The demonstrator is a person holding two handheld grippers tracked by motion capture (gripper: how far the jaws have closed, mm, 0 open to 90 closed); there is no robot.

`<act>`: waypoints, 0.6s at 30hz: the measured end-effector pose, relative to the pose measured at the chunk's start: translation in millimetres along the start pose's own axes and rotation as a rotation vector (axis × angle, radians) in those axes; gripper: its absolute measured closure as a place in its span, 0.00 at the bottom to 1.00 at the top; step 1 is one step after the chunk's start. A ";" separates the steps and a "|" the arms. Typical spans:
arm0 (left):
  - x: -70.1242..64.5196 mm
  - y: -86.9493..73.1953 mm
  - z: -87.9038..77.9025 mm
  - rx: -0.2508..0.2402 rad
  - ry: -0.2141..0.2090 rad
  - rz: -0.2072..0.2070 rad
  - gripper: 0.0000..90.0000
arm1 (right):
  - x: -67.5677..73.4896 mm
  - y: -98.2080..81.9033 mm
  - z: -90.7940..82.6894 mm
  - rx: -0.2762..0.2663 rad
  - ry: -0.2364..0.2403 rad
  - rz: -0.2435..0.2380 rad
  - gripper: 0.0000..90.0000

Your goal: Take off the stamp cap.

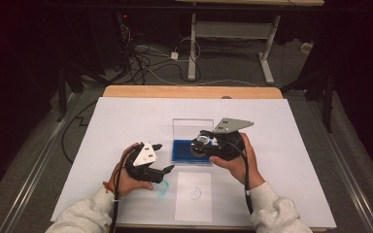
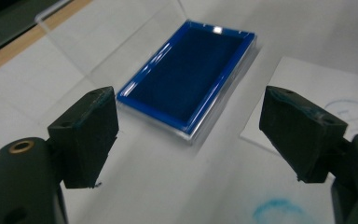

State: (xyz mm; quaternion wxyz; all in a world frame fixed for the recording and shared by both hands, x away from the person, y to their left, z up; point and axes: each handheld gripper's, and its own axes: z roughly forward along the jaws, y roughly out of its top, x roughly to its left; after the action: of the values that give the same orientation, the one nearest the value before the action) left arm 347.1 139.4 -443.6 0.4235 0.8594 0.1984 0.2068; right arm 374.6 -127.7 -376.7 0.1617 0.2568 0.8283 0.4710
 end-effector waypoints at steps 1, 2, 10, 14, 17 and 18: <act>-1.5 3.4 1.9 -0.009 -0.007 0.004 0.21 | 1.6 -0.5 2.2 -0.001 0.005 0.003 0.63; -3.3 6.2 4.1 -0.017 -0.005 0.010 0.21 | 2.9 -1.3 4.6 -0.001 0.013 0.009 0.63; -15.5 16.4 18.3 -0.051 -0.032 0.040 0.22 | 9.5 -5.6 11.8 -0.021 0.046 0.050 0.63; -18.8 17.8 22.1 -0.086 -0.065 -0.013 0.23 | 13.5 -6.0 11.7 -0.040 0.058 0.064 0.63; -20.3 18.6 24.1 -0.090 -0.084 -0.026 0.23 | 15.5 -7.2 11.9 -0.047 0.072 0.078 0.63; -20.8 18.6 25.2 -0.090 -0.087 -0.033 0.24 | 16.5 -7.4 12.5 -0.047 0.073 0.075 0.63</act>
State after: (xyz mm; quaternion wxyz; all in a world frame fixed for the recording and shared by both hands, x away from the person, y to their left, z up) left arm 346.0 102.0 -446.5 0.4734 0.8442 0.1844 0.1708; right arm 365.5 -112.6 -389.8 0.1196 0.2666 0.8122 0.5050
